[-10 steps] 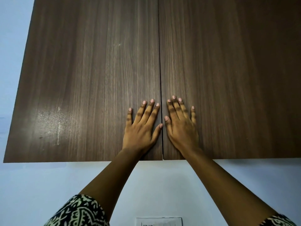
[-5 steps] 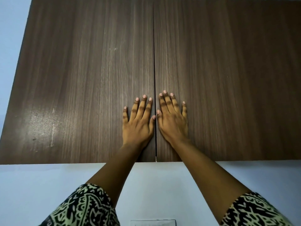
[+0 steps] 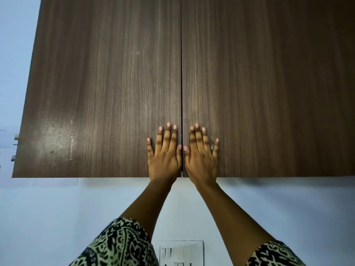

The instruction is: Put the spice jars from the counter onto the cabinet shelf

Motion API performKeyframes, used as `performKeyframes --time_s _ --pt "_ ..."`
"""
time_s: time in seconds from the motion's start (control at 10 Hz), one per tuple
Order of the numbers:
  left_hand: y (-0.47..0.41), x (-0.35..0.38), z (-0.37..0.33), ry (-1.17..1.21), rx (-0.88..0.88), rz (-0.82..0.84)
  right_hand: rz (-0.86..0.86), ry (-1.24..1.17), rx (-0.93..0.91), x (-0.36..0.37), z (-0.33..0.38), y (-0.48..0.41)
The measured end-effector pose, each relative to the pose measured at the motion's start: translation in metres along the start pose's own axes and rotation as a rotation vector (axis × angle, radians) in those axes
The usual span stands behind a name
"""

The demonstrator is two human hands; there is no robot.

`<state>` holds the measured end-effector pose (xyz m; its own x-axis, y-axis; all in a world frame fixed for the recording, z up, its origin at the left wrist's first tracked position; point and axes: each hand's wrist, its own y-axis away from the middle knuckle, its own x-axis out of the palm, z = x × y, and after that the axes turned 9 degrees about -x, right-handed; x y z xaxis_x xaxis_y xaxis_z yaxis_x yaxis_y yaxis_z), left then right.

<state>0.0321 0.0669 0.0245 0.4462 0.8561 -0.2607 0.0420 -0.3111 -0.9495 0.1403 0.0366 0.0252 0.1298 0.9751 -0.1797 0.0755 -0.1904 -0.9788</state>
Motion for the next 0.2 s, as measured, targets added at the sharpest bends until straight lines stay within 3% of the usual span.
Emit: performKeyframes --time_s 0.2 --pt "0.010 -0.030 -0.003 -0.020 0.031 0.157 0.196 -0.127 -0.077 -0.034 -0.002 -0.004"
